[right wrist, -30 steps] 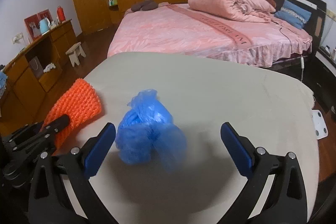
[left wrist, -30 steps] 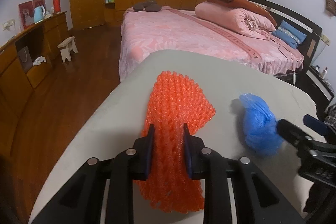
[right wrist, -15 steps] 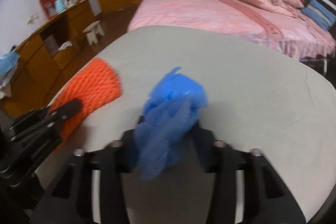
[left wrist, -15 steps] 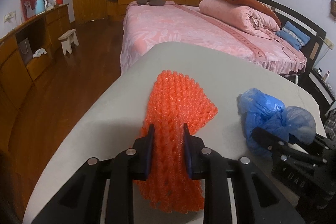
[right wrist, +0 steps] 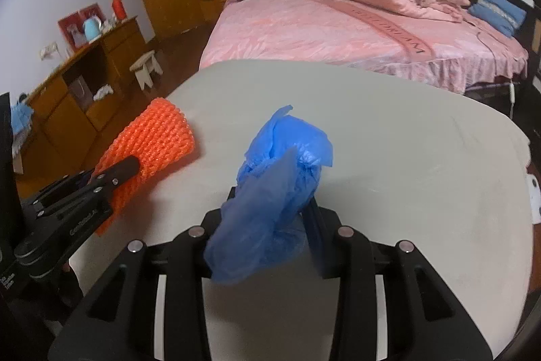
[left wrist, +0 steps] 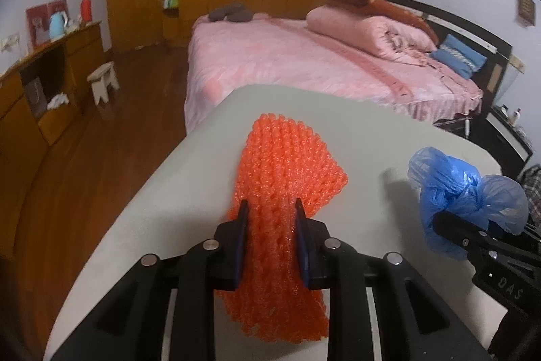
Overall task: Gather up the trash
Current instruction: 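Lift and carry the orange pad and blue bag over the black bin with both tools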
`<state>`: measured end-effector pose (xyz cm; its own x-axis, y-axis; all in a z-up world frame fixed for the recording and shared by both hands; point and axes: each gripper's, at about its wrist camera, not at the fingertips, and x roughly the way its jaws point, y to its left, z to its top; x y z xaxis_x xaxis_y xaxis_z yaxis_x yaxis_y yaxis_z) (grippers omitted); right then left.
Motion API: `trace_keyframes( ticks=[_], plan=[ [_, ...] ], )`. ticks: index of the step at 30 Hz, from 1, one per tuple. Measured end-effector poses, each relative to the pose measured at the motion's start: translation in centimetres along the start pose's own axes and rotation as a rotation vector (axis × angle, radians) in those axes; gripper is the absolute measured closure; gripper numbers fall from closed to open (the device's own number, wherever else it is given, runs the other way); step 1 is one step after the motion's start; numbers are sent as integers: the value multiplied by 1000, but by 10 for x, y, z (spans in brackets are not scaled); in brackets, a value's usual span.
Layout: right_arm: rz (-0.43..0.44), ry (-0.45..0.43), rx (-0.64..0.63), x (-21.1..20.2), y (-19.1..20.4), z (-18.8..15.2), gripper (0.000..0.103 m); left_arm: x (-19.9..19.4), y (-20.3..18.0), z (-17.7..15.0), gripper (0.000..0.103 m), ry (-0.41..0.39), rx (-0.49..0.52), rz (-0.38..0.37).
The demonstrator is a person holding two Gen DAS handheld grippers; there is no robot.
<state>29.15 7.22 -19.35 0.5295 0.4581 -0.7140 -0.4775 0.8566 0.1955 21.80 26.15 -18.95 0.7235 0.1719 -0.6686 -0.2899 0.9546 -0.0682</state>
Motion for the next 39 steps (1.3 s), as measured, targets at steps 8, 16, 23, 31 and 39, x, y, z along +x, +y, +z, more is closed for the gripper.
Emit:
trace_keyframes(
  ticks=[8,16,23,31,39],
  plan=[
    [-31,-47,55,-54,-31,-20,68,-49,-41,-7,78,-42,56,-44],
    [-57,-97,75,-109,-48,-36,68,-88,-76,-20,78,-58,96,-86],
    [-70,-137,65,-155,-56,-48,68,-128,-95,-22,78,-90,107,-137],
    [-95,-192,35,-214,-60,-65,67,-177,-121,-32,78,-131,149,-199],
    [-132,-237,44,-267,-70,-91,66,-221,-150,-43,78,-165,201,-267]
  ],
)
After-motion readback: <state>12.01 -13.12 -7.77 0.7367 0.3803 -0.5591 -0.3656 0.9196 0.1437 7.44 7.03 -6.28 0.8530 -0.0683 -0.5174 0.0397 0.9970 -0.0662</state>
